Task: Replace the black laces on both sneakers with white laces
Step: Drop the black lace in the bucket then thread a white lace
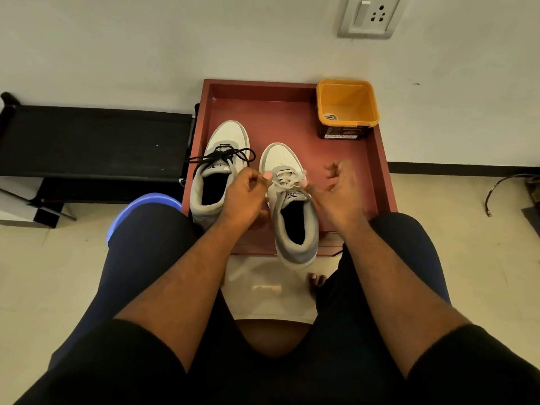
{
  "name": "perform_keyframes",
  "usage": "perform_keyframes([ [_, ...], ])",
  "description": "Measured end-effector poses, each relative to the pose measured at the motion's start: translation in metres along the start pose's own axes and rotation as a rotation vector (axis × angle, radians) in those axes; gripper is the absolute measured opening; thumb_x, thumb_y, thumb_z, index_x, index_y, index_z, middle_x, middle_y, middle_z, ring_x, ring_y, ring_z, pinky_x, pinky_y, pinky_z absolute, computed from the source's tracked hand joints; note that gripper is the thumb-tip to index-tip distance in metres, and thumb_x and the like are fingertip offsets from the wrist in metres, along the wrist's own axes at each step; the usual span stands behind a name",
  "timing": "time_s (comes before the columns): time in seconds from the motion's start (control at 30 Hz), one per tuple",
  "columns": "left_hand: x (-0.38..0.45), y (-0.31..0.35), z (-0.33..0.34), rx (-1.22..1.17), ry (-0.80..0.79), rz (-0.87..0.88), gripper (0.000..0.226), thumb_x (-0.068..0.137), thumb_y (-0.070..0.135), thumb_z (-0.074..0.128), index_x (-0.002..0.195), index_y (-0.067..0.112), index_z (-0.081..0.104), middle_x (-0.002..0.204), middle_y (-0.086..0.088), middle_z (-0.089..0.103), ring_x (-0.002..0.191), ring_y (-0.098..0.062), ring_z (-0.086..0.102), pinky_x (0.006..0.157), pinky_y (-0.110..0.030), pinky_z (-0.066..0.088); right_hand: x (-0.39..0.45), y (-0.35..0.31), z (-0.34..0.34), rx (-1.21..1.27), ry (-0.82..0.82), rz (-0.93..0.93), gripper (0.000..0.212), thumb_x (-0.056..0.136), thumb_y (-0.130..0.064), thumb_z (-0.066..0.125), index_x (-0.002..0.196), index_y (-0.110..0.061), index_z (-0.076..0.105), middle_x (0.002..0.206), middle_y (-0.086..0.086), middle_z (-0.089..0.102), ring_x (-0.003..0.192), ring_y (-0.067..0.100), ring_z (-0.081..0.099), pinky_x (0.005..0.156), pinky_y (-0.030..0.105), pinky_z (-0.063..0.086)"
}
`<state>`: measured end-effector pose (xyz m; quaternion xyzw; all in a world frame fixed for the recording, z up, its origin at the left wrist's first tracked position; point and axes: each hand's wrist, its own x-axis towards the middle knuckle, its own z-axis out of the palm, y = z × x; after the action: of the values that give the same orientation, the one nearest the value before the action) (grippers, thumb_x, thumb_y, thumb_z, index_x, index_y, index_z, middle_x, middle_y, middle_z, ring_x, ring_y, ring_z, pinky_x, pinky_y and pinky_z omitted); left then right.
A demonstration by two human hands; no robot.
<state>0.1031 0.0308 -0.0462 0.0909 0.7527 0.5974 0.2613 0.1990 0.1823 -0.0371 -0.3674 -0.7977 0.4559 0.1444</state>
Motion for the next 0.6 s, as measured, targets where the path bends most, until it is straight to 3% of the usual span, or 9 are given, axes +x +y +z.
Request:
perform_keyframes([
  [0.07,-0.001,-0.003,-0.004,0.041,-0.044,-0.044,0.038,0.086,0.039,0.068,0.114,0.020,0.050,0.104,-0.003,0.059,0.091,-0.022,0.064,0.062,-0.052,0.060,-0.007,0.003,-0.002,-0.294,-0.098,-0.292,0.044,0.071,-0.033,0.082,0.105,-0.027,0.054,0.108,-0.004,0.050,0.097,0.014,0.048,0.078,0.028,0.044],
  [0.13,-0.001,-0.007,-0.006,0.131,-0.122,-0.032,0.067,0.075,0.036,0.080,0.129,0.031,0.040,0.110,-0.003,0.059,0.097,-0.020,0.064,0.065,-0.045,0.061,-0.014,0.002,0.004,-0.584,-0.165,-0.525,0.037,0.072,-0.025,0.078,0.103,-0.021,0.059,0.107,0.001,0.053,0.096,0.021,0.048,0.079,0.034,0.042],
  [0.2,-0.003,-0.010,-0.004,0.217,-0.160,0.042,0.084,0.071,0.031,0.084,0.139,0.032,0.034,0.109,-0.005,0.060,0.097,-0.017,0.063,0.069,-0.023,0.059,-0.017,-0.001,0.013,-0.682,-0.108,-0.631,0.023,0.073,-0.016,0.074,0.093,-0.015,0.063,0.100,0.005,0.058,0.089,0.026,0.052,0.073,0.038,0.044],
  [0.27,-0.004,-0.009,-0.005,0.270,-0.166,0.100,0.088,0.071,0.024,0.084,0.142,0.028,0.034,0.106,-0.006,0.061,0.094,-0.012,0.061,0.061,-0.006,0.049,-0.017,-0.004,0.017,-0.623,-0.081,-0.609,0.007,0.079,-0.011,0.066,0.085,-0.010,0.063,0.092,0.006,0.061,0.085,0.026,0.053,0.071,0.038,0.045],
  [0.33,-0.005,-0.007,-0.007,0.311,-0.197,0.107,0.088,0.069,0.020,0.085,0.142,0.027,0.036,0.102,-0.008,0.065,0.085,-0.015,0.065,0.060,-0.010,0.052,-0.016,-0.004,0.017,-0.518,-0.115,-0.509,0.004,0.085,-0.011,0.060,0.083,-0.008,0.061,0.089,0.006,0.060,0.087,0.023,0.052,0.074,0.032,0.041],
  [0.43,-0.004,-0.008,-0.007,0.325,-0.222,0.064,0.086,0.069,0.015,0.085,0.140,0.028,0.040,0.098,-0.011,0.066,0.081,-0.023,0.069,0.067,-0.031,0.060,-0.016,-0.004,0.017,-0.399,-0.111,-0.403,0.006,0.086,-0.010,0.060,0.081,-0.007,0.060,0.085,0.005,0.059,0.083,0.019,0.050,0.073,0.031,0.041],
  [0.6,-0.003,-0.009,-0.006,0.341,-0.242,0.077,0.078,0.070,0.010,0.082,0.137,0.027,0.046,0.103,-0.013,0.064,0.088,-0.029,0.068,0.074,-0.039,0.060,-0.014,-0.009,0.013,-0.342,-0.104,-0.332,0.007,0.087,-0.014,0.063,0.083,-0.009,0.060,0.085,0.001,0.056,0.082,0.015,0.051,0.073,0.031,0.045],
])
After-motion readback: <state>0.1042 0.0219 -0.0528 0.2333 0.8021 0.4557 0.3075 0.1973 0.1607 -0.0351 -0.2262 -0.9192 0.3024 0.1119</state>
